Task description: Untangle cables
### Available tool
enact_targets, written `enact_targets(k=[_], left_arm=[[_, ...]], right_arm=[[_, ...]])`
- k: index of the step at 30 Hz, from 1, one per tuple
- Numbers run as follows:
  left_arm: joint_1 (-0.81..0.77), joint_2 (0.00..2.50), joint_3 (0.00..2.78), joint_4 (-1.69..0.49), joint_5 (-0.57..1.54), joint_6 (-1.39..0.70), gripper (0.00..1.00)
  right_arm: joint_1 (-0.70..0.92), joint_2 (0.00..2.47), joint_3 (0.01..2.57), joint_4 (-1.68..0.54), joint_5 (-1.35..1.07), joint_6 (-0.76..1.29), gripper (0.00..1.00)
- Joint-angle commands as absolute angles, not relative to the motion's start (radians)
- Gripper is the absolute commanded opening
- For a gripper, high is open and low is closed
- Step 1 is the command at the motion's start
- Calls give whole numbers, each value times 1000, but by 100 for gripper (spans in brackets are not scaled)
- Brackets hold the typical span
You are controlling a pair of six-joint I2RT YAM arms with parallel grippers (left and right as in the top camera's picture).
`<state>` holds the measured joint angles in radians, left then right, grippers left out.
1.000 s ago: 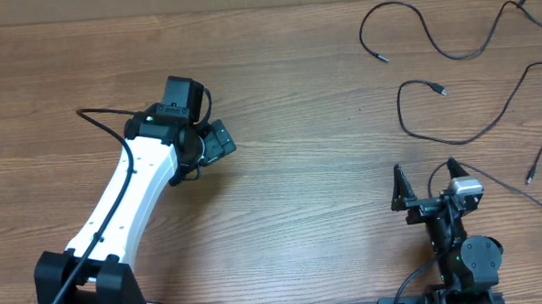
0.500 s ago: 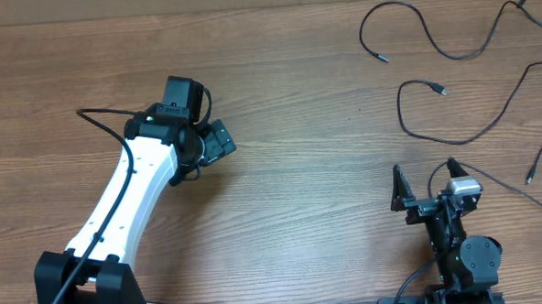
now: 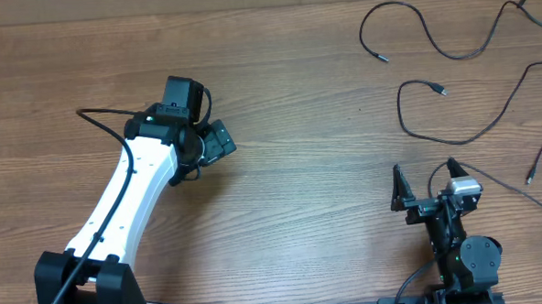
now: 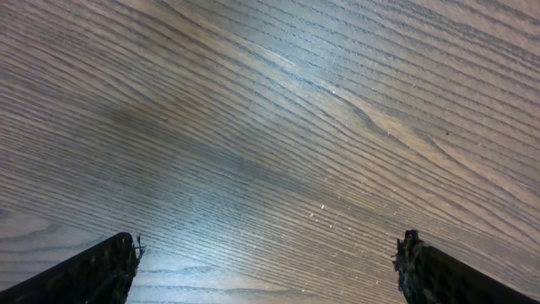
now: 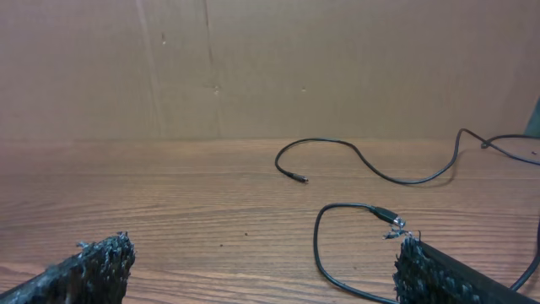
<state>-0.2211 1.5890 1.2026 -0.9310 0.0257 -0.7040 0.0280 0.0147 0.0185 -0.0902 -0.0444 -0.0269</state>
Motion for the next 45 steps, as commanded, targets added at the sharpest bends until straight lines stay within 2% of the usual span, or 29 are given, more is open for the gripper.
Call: enact_targets(k=[1, 45], left_arm=[[-223, 1599, 1201, -933, 19, -711, 100], [-223, 1599, 1201, -953, 19, -711, 100]], right_arm=[[33, 3, 8, -84, -35, -35, 100], [33, 3, 8, -83, -35, -35, 100]])
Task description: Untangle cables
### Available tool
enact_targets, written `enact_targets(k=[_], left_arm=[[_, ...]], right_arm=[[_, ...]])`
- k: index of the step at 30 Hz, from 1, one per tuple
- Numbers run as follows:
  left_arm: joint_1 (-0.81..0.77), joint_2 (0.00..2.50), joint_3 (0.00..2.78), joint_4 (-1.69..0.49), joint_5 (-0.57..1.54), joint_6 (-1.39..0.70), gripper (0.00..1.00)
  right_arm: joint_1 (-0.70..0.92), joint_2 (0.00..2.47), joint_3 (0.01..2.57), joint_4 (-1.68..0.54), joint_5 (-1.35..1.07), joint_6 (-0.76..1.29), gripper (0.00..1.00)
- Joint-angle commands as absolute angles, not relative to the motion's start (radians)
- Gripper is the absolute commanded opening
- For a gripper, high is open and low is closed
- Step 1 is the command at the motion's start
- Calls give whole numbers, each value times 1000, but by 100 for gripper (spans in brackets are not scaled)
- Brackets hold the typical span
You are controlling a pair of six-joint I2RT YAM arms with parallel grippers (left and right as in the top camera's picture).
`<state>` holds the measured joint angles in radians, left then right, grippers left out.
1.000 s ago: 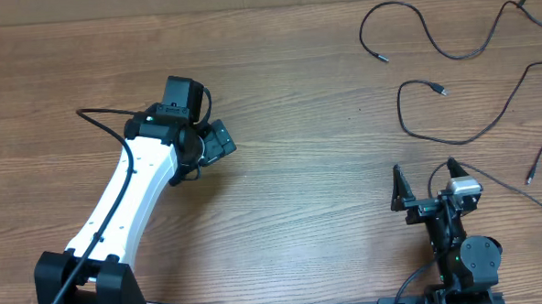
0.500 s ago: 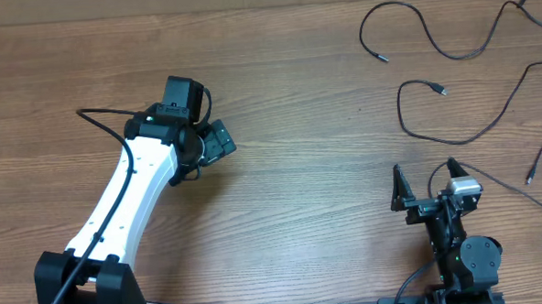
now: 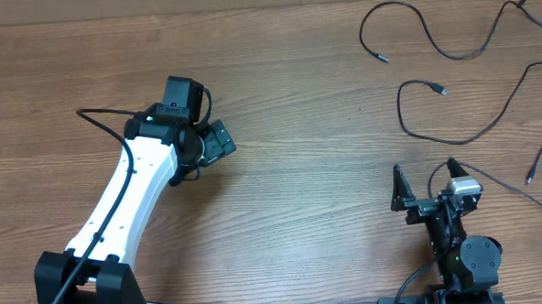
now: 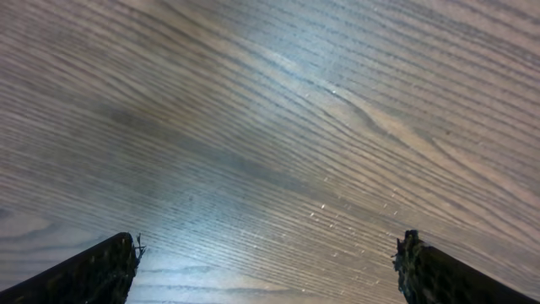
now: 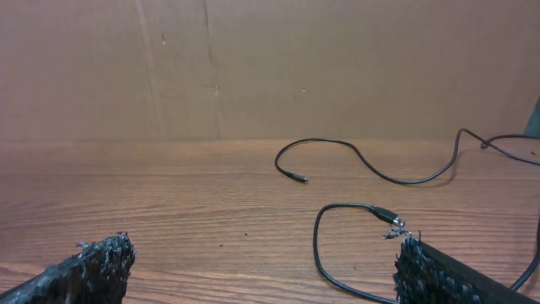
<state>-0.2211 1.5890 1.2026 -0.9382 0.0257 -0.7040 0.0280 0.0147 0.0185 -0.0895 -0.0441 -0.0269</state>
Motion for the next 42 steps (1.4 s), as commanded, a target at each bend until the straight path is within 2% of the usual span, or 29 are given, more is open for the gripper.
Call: enact_targets(k=[1, 20, 24, 27, 33, 42], left_arm=[[-223, 1599, 1201, -962, 21, -711, 100], [-223, 1474, 1197, -980, -94, -696, 100], [-223, 1416, 1179, -937, -106, -577, 100], [-223, 1366, 1134, -868, -96, -494, 99], [-223, 1232, 962, -702, -107, -493, 100], [-223, 1030, 790, -714, -116, -493, 99]], right_arm=[[33, 3, 8, -83, -35, -35, 100], [33, 3, 8, -83, -35, -35, 100], [33, 3, 8, -83, -35, -35, 100], [33, 3, 8, -83, -35, -35, 100], [33, 3, 8, -83, -35, -35, 100], [33, 3, 8, -83, -35, -35, 100]])
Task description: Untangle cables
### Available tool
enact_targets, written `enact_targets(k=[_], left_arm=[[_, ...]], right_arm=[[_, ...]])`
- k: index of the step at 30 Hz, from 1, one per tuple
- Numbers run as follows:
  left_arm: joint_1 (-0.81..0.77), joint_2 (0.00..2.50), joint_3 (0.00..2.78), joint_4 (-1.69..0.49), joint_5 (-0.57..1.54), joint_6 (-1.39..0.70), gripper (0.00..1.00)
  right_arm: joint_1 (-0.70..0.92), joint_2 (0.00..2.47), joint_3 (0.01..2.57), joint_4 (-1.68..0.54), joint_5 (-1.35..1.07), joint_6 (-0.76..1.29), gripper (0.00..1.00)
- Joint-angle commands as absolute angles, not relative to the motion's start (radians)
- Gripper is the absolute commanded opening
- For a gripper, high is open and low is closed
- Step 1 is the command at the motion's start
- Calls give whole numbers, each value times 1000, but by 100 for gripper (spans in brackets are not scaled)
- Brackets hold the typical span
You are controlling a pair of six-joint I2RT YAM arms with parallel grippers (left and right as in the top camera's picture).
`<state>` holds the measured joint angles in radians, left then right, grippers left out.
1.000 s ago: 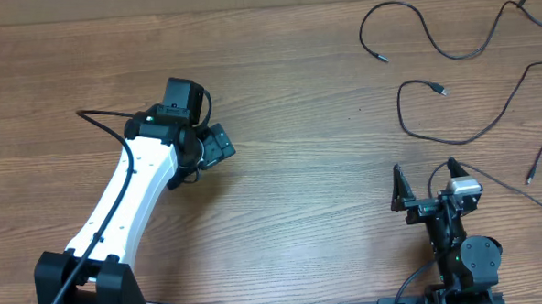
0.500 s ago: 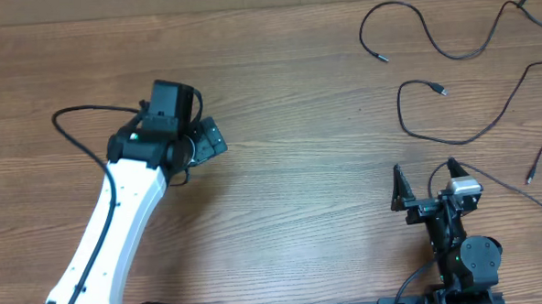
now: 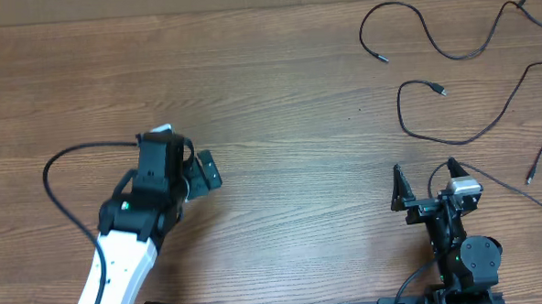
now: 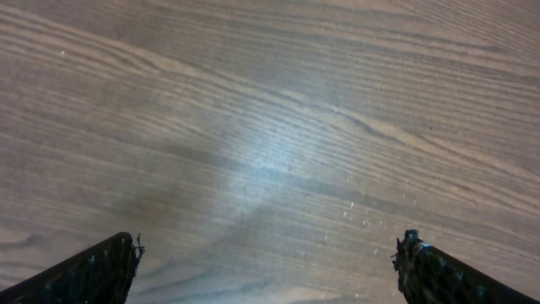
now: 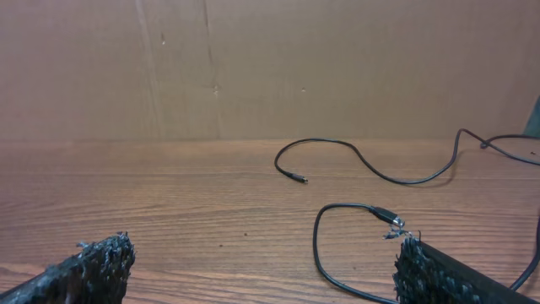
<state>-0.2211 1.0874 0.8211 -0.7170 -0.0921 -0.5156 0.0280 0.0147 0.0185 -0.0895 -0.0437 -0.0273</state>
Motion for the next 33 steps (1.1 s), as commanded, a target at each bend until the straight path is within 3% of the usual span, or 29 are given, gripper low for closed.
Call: enact_targets(k=[1, 21, 33], left_arm=[[-222, 1006, 777, -713, -116, -493, 100], [-215, 711, 555, -735, -32, -467, 100], [-136, 525, 545, -728, 46, -197, 100]], right_arm=[[33, 3, 8, -83, -35, -35, 100], [33, 3, 8, -83, -35, -35, 100], [33, 3, 8, -83, -35, -35, 100]])
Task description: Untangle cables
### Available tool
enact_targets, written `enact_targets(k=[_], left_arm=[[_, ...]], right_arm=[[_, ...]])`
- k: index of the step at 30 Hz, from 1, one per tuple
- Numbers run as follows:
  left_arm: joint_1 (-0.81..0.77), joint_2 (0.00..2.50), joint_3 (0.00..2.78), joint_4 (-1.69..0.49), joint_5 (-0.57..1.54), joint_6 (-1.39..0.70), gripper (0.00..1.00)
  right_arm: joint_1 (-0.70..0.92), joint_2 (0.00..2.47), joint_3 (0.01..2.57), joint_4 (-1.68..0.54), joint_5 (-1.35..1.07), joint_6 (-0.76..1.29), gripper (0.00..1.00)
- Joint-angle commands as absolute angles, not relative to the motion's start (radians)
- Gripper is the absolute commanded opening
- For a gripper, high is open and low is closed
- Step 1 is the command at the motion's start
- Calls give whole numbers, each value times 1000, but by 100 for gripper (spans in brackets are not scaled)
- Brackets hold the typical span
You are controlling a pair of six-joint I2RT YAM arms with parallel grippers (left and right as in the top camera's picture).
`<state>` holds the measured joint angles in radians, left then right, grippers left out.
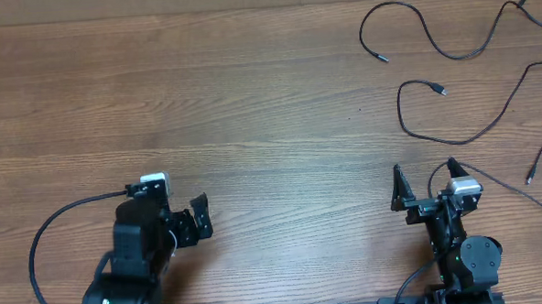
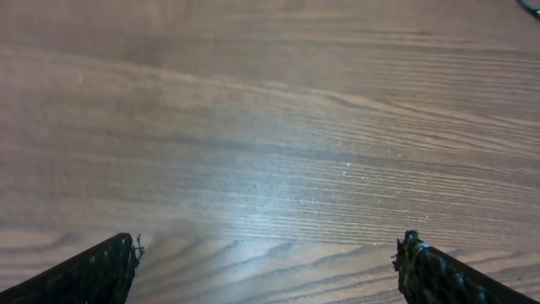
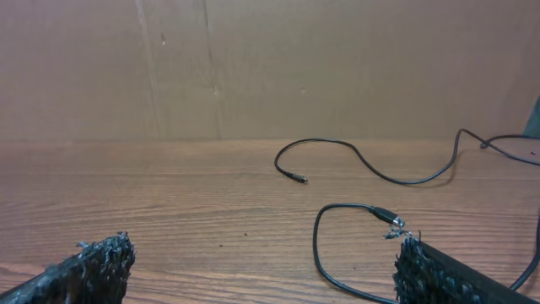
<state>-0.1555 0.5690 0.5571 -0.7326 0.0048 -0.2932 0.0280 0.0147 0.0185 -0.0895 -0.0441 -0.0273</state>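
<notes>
Several black cables lie apart at the far right of the table. One loops along the top [image 1: 431,37]. Below it a second [image 1: 476,132] ends in a plug [image 1: 441,90]. A third [image 1: 539,161] shows at the right edge. In the right wrist view the far cable [image 3: 363,165] and the nearer loop [image 3: 319,245] lie ahead of my right gripper [image 3: 266,266]. That gripper is open and empty, low at the near right [image 1: 426,180]. My left gripper [image 1: 178,220] is at the near left, open [image 2: 270,262] over bare wood.
A brown cardboard wall [image 3: 270,67] stands behind the wooden table [image 1: 269,106]. The left arm's own black lead [image 1: 50,235] curves out at the near left. A thin black line [image 1: 511,192] runs from the right gripper toward the right edge.
The left arm has drawn back from the middle left of the table to the near left edge, gripper still open and empty. The right arm and the cables are unchanged.
At the two oldest moments the left arm reached out to mid-table, open over bare wood, without moving. Then it stood nearer the front, and now it is folded back at the near left. The right gripper stayed open and still throughout, and the cables lay the same.
</notes>
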Motion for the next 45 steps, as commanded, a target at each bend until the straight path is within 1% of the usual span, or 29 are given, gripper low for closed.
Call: enact_targets(k=[1, 24, 29, 36, 45], left_arm=[[-132, 511, 545, -728, 46, -197, 100], [-120, 334, 514, -715, 49, -187, 100], [-93, 273, 432, -630, 102, -187, 100], [-70, 179, 300, -448, 151, -187, 100], [-58, 127, 245, -369, 146, -187, 100]], right_arm=[[33, 3, 8, -83, -35, -35, 100], [33, 3, 8, -83, -35, -35, 100], [33, 3, 8, -83, -35, -35, 100], [33, 3, 8, -83, -35, -35, 100], [33, 3, 8, -83, -35, -35, 100]])
